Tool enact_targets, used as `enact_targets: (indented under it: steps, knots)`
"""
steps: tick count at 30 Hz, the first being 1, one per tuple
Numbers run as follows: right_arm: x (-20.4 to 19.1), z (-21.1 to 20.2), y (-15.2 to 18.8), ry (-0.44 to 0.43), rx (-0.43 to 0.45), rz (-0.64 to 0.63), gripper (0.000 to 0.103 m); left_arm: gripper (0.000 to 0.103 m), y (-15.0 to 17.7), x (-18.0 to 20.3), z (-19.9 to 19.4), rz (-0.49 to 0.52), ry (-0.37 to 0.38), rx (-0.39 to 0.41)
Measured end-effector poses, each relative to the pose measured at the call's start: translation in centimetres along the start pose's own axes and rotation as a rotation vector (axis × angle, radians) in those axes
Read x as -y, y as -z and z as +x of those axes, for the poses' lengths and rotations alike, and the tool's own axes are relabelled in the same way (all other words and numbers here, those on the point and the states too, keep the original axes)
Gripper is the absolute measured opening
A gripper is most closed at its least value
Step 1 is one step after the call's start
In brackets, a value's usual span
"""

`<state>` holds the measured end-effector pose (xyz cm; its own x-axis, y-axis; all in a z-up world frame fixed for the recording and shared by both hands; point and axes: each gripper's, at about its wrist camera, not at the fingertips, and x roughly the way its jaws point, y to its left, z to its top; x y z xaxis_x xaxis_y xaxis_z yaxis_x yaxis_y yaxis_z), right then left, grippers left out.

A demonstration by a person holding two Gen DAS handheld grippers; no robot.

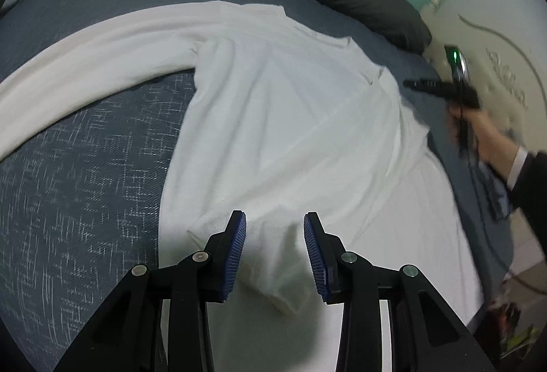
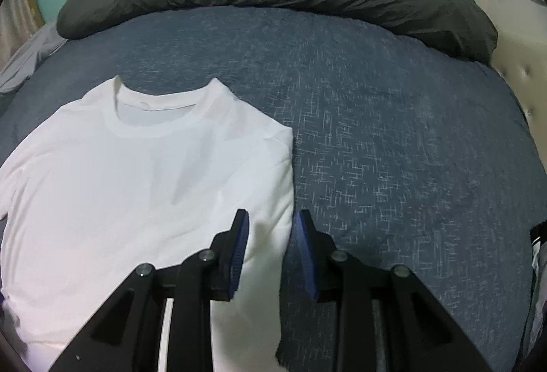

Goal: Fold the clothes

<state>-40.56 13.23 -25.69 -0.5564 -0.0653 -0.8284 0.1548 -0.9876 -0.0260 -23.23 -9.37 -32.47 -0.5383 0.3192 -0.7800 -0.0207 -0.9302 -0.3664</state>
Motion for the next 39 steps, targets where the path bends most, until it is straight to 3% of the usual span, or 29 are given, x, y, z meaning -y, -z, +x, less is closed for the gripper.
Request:
enact_targets:
  steps: [5,11,16,22,25,36,37,39]
  knots:
    - [0.8,0.8,-0.1,-0.015,-0.011,0.053,0.029,0.037,0.2,0.2,1.5,0.029,-0.019,-0.036]
    - [1.6,1.2,0.5,-0.015,-0.019,0.083,0.029,0.006,0.3,0.4,2.0,0.061,-0.056,-0.050]
    - [2.4,1.0,0.9,-0.011,-0.012,0.109,0.029,0.003,0.2,0.1,1.8,0.046,-0.044,-0.040]
    - [3.0,0.1,0.4,-0.062,0.019,0.154,0.029,0.003,-0.7,-0.1,-0.5,0.003,-0.005,0.028]
    - [2.9,0.1,-0.1,-0.110,0.020,0.177,0.037,0.003,-0.8,-0.9,-1.0,-0.028,0.002,0.044]
    - [0.3,2.4,-1.6,-0.083,-0.004,0.118,0.038,0.003,-0.3,-2.6,-1.5,-0.077,0.021,0.043]
    - [0.0,2.7,-1.7,-0.080,-0.007,0.110,0.037,0.003,-0.3,-2.6,-1.5,-0.079,0.022,0.043]
    - [-0.1,3.2,-1.9,-0.076,-0.015,0.104,0.022,0.003,-0.2,-2.8,-1.6,-0.083,0.024,0.043]
